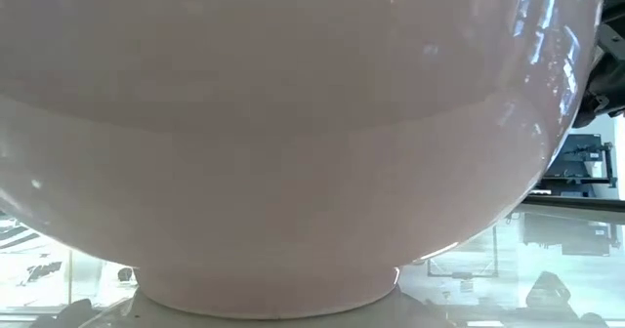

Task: Nest bowls inside each other
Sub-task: Return to Home Position

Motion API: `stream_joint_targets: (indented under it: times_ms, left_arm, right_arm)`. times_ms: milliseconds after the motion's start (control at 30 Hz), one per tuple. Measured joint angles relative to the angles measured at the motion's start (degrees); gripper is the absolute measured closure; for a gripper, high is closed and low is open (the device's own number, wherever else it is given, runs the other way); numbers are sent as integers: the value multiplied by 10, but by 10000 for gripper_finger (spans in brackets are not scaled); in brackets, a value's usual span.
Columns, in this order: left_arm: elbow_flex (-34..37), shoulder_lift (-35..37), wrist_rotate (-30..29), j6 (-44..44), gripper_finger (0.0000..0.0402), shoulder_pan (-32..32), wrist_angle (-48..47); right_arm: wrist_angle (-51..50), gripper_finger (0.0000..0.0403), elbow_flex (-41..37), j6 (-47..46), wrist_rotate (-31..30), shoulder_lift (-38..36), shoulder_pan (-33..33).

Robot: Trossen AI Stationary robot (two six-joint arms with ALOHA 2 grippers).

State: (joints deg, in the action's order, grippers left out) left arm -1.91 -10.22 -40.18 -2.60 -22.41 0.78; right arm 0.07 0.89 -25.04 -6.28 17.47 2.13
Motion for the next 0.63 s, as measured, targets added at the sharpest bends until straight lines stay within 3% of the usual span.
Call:
stream_joint_targets:
  times_ms: [633]
  left_arm:
    - [0,0,-1,-1,251,0,-1]
  right_arm:
    - [-1,365,1,0,0,9,0]
